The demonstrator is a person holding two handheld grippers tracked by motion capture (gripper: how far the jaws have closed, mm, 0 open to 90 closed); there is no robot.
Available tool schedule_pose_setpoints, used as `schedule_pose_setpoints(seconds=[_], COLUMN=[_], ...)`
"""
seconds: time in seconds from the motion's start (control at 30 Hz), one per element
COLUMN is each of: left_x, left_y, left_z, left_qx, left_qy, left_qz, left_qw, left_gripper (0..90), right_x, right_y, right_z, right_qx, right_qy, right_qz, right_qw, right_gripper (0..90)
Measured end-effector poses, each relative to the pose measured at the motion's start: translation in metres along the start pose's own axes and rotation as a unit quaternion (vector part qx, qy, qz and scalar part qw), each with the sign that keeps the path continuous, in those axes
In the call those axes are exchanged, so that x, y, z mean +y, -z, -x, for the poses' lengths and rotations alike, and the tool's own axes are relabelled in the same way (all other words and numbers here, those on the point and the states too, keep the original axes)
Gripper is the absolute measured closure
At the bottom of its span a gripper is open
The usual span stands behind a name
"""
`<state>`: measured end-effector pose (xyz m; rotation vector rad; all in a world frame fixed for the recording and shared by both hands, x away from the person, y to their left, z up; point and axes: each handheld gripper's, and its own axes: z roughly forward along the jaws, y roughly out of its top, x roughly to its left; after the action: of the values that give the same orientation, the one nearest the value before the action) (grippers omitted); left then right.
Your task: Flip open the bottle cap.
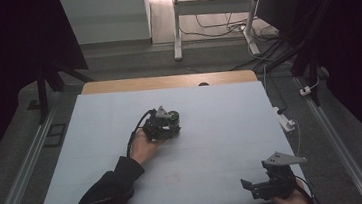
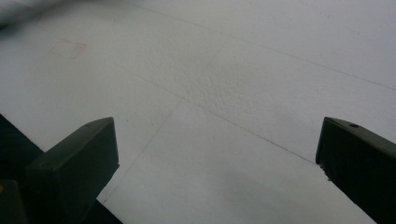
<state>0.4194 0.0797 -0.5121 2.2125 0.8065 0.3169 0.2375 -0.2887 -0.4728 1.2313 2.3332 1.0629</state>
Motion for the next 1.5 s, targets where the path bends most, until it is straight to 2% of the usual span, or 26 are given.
schedule_pose_setpoints(seconds=[0.17, 0.27, 0.53, 0.87, 1.07, 1.4, 1.5], left_x=[-0.001, -0.001, -0.002, -0.002, -0.002, -0.002, -0.003], left_y=[0.000, 0.000, -0.001, -0.001, -0.001, -0.001, -0.001], left_z=[0.000, 0.000, 0.000, -0.001, -0.001, -0.001, 0.000], left_qx=[0.000, 0.000, -0.001, -0.004, -0.004, -0.003, -0.001], left_qy=[-0.001, -0.001, -0.004, -0.006, -0.006, -0.006, -0.007], left_qz=[0.001, 0.002, 0.007, 0.007, 0.007, 0.006, 0.008], left_qw=[1.0000, 1.0000, 1.0000, 0.9999, 1.0000, 1.0000, 0.9999], left_gripper=[53.3, 53.4, 53.4, 53.4, 53.4, 53.4, 53.4], right_x=[0.000, 0.001, 0.008, 0.019, 0.029, 0.048, 0.054], right_y=[0.002, 0.003, 0.003, -0.001, -0.006, -0.019, -0.024], right_z=[0.000, -0.001, -0.010, -0.017, -0.023, -0.038, -0.041], right_qx=[-0.004, 0.002, 0.011, 0.040, 0.066, 0.090, 0.099], right_qy=[-0.001, -0.004, 0.014, 0.030, 0.038, 0.066, 0.071], right_qz=[0.007, 0.017, 0.028, 0.032, 0.041, 0.043, 0.051], right_qw=[1.0000, 0.9999, 0.9994, 0.9982, 0.9962, 0.9928, 0.9912], right_gripper=[0.0, 0.0, 0.0, 0.0, 0.0, 0.0, 0.0])
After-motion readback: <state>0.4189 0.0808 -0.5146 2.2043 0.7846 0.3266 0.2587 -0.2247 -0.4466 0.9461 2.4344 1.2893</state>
